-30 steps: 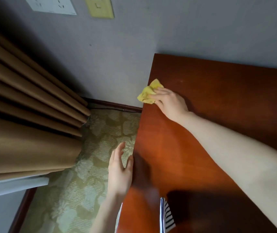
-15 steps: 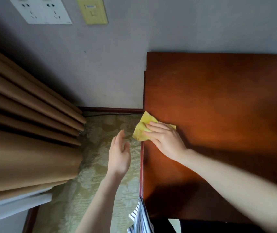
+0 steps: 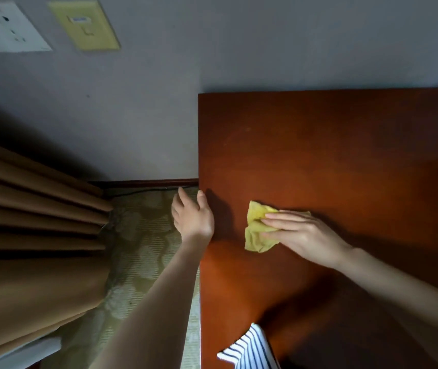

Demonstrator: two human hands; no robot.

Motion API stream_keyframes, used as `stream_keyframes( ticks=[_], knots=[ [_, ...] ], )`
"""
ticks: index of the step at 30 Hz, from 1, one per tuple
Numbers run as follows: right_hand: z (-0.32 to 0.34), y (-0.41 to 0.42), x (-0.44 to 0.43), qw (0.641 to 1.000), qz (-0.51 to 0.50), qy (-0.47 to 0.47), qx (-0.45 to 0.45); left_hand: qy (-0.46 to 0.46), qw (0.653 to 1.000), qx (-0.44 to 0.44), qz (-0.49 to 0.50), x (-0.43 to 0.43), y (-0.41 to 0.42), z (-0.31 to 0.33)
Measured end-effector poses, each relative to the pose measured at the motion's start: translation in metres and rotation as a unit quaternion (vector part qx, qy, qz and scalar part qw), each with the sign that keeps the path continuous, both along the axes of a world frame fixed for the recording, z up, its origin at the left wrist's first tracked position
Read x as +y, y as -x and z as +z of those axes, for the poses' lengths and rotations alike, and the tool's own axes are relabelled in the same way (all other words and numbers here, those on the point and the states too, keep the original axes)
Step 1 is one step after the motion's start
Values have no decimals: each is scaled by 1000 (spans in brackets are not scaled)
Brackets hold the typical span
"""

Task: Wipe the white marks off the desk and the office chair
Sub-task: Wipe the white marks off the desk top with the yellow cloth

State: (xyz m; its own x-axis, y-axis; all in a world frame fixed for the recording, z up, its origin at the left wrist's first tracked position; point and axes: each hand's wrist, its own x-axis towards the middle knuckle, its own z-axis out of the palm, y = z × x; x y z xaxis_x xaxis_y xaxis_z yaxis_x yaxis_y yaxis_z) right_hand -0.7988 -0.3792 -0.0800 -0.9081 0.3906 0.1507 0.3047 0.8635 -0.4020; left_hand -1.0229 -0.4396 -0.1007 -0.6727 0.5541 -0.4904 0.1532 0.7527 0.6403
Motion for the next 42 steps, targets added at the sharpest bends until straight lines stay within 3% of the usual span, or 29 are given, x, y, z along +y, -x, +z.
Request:
stream_keyframes(
  ticks=[6,11,17,20,24,32,37,42],
  knots=[
    [-16,20,73,993,-114,32,2,56,998,27,7,36,1,-18],
    [-20,58,131,971,-230,60,5,82,991,108,4,38,-3,-24],
    [-24,128,169,957,-288,46,12,109,983,145,-3,42,-5,-25],
    [-25,166,165,958,-281,46,26,110,982,153,2,42,-7,-23],
    [-25,192,140,981,-187,46,30,105,982,154,14,43,-8,-21],
    [-22,132,91,997,-55,62,8,73,983,164,37,43,-9,-23],
    [-24,68,101,995,-97,5,-7,62,980,184,29,42,-10,-26],
    [-24,58,145,986,-165,22,-15,68,978,197,18,41,-9,-29]
  ],
)
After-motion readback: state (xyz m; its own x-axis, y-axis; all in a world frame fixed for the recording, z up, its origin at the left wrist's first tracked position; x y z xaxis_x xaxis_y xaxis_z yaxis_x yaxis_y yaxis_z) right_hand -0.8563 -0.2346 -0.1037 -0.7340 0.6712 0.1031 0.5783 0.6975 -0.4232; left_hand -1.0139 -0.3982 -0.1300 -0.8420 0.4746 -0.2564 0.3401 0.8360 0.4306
